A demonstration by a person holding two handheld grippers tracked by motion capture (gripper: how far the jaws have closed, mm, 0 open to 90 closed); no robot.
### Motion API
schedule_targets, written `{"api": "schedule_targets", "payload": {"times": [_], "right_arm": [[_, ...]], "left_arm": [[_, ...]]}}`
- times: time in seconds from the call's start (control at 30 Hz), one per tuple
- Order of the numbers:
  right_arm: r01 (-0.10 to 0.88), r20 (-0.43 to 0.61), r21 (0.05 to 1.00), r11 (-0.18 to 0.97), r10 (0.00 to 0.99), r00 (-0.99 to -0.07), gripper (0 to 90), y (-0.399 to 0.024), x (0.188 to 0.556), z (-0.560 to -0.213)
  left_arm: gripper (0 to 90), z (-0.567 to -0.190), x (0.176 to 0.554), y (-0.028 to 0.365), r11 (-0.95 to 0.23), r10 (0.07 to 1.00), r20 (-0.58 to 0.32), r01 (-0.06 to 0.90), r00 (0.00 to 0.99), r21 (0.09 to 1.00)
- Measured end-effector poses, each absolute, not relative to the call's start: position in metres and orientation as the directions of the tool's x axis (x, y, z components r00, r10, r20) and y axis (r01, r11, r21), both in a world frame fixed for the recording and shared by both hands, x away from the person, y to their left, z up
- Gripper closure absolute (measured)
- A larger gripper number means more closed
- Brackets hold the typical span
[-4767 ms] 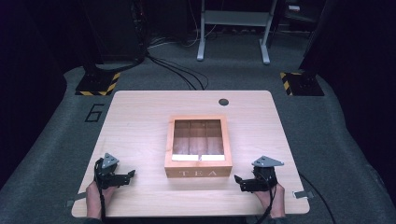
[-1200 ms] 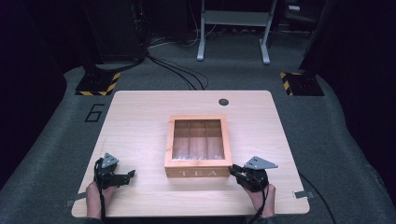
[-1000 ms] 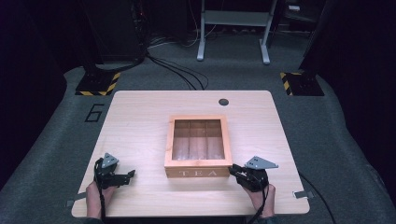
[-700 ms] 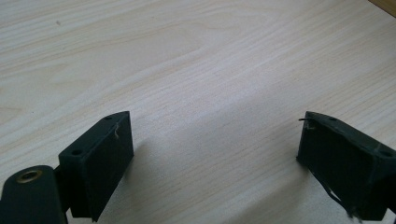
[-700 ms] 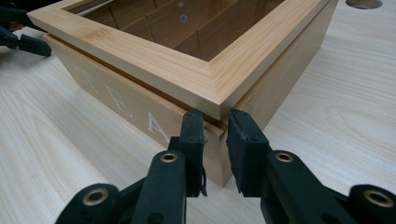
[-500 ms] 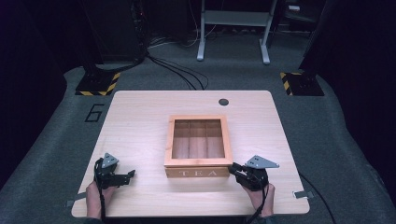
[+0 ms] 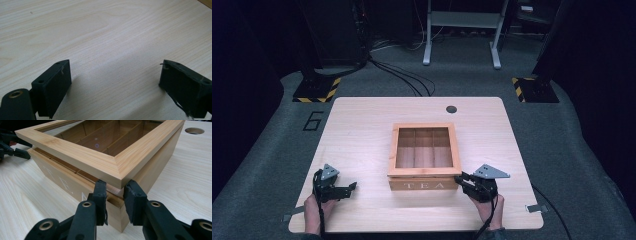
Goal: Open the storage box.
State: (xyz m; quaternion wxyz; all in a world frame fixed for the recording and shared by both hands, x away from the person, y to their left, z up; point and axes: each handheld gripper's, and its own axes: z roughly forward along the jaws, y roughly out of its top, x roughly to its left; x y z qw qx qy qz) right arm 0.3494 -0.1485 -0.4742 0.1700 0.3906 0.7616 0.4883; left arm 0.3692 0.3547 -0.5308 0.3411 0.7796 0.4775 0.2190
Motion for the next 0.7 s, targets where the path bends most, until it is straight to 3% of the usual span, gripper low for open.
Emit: {"api": "schedule_targets", "payload": {"times": [0.7], "right_arm": [[0.421,0.123,0.88,0.217,0.753,-0.646,67.9,-0.147,0.357,-0.458]], "left_arm": [[10.3,-0.531,0.369,0.355,-0.312,0.894,0.016,0.595,0.449,0.741]]}}
